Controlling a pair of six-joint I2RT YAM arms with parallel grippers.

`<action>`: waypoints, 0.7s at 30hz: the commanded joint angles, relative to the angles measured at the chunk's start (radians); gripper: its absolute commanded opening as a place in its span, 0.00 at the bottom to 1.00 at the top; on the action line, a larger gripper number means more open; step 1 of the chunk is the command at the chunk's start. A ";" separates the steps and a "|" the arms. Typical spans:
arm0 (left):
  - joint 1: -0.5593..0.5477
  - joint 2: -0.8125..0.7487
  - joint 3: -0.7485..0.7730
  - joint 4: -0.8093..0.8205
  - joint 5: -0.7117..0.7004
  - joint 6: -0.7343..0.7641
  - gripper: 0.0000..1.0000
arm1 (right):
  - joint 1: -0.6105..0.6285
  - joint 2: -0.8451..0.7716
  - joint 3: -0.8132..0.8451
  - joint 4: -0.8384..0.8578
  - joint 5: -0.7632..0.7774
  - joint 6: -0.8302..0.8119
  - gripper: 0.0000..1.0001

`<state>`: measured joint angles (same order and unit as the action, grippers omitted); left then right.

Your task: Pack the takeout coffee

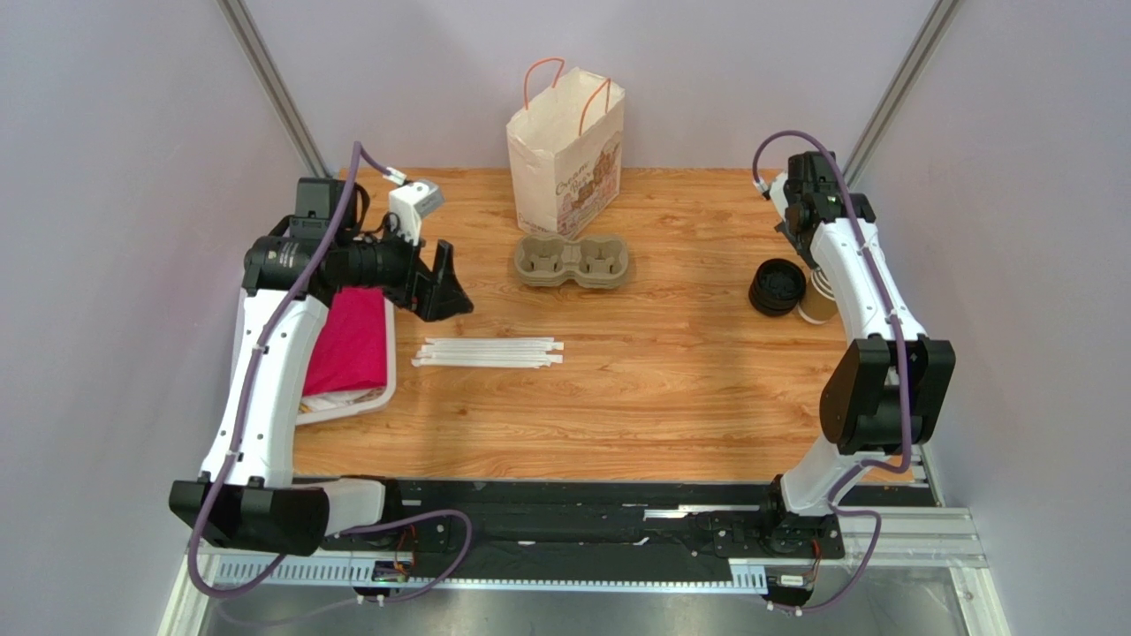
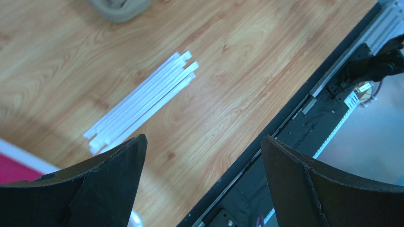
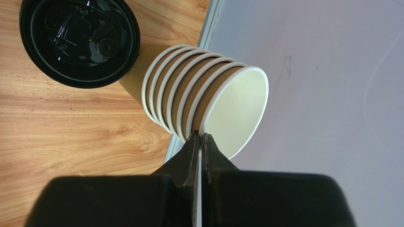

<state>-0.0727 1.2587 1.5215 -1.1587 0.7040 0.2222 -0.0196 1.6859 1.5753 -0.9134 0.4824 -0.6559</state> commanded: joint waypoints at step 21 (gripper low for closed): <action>-0.768 0.741 0.299 1.222 -0.043 -0.831 0.79 | -0.016 -0.035 0.075 -0.076 -0.097 0.056 0.00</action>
<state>-0.8135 1.8835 1.7103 -0.2523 0.6930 -0.3717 -0.0231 1.6672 1.5703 -0.9581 0.4149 -0.6373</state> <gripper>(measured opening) 0.800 0.011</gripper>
